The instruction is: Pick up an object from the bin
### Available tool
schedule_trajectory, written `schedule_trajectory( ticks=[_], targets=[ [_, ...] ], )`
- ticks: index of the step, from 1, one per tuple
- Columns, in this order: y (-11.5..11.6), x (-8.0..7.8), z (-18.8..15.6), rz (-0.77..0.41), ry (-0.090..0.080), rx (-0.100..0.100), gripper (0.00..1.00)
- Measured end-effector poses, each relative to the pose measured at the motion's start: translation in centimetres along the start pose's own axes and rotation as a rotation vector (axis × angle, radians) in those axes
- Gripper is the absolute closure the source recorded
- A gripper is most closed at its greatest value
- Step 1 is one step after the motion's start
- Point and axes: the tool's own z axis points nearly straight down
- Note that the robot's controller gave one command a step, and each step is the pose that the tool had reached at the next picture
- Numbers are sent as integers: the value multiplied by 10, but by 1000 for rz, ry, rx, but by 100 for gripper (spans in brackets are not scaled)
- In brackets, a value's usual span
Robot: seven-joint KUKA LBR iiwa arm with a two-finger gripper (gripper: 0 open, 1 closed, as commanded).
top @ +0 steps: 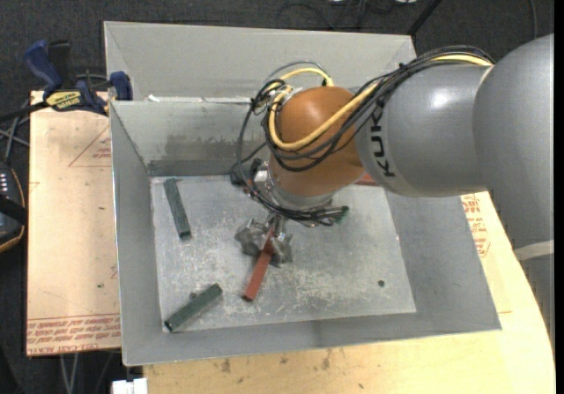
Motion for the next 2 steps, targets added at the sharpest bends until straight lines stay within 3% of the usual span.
schedule_trajectory(
  ticks=[1, 2],
  targets=[
    [0, 0, 0, 0, 0, 0, 100],
    [10, 21, -201, 32, -6, 8, 100]
  ],
)
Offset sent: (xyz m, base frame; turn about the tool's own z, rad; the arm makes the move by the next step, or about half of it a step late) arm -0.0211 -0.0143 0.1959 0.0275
